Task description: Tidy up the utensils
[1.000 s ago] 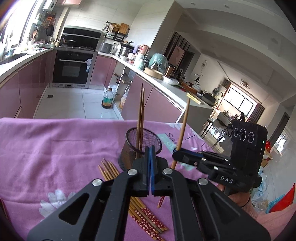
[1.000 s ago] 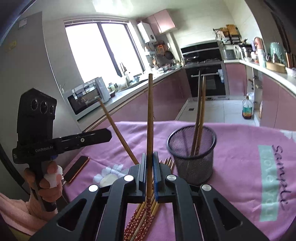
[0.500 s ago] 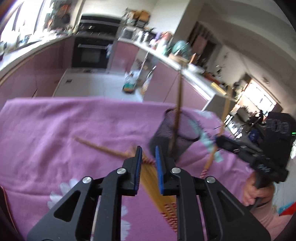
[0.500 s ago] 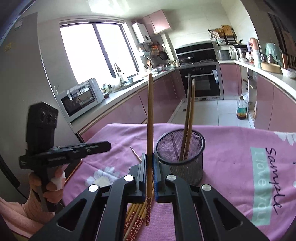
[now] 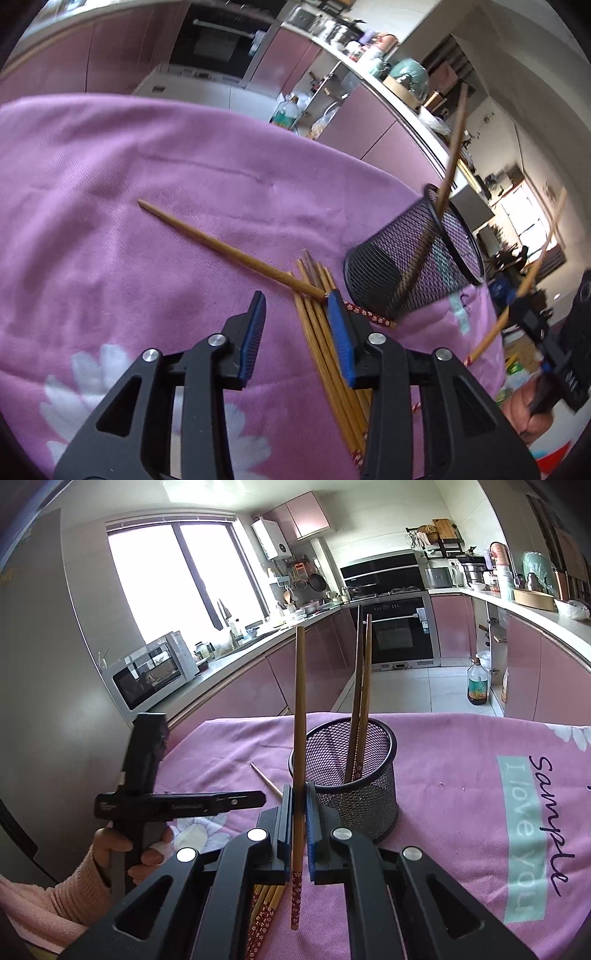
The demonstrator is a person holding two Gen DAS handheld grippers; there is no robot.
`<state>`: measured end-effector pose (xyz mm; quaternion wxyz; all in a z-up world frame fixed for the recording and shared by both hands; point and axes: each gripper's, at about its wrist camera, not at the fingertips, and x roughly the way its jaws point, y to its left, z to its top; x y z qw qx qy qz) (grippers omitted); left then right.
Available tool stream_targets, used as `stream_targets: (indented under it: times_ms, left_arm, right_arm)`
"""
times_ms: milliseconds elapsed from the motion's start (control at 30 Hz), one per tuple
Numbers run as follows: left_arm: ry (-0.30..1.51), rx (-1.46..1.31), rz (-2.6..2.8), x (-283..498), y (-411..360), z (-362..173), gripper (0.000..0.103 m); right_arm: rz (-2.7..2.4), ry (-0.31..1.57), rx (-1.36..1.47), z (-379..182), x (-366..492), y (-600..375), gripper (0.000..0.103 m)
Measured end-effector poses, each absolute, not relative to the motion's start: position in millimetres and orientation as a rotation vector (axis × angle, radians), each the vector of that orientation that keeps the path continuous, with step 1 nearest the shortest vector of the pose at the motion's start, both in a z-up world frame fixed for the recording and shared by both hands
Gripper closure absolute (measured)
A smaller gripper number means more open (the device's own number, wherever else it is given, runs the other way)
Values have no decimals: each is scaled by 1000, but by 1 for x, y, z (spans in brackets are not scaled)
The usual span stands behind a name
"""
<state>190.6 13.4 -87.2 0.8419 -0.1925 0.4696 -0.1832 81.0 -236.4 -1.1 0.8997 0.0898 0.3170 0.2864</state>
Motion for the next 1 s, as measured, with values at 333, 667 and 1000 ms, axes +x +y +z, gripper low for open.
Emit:
stream_targets:
  times_ms: [333,667,1000]
  left_arm:
    - [1051,-577,-372,237,13,-116,65]
    - [1079,-610,-353,248,19,-127,98]
    - [1027,-475,-426,227,1,-106,101]
  right_arm:
    - [590,671,211,-8,87,-246,97]
    - [589,697,226,-18,88,-251,96]
    - [586,683,212,-16,88,-252,96]
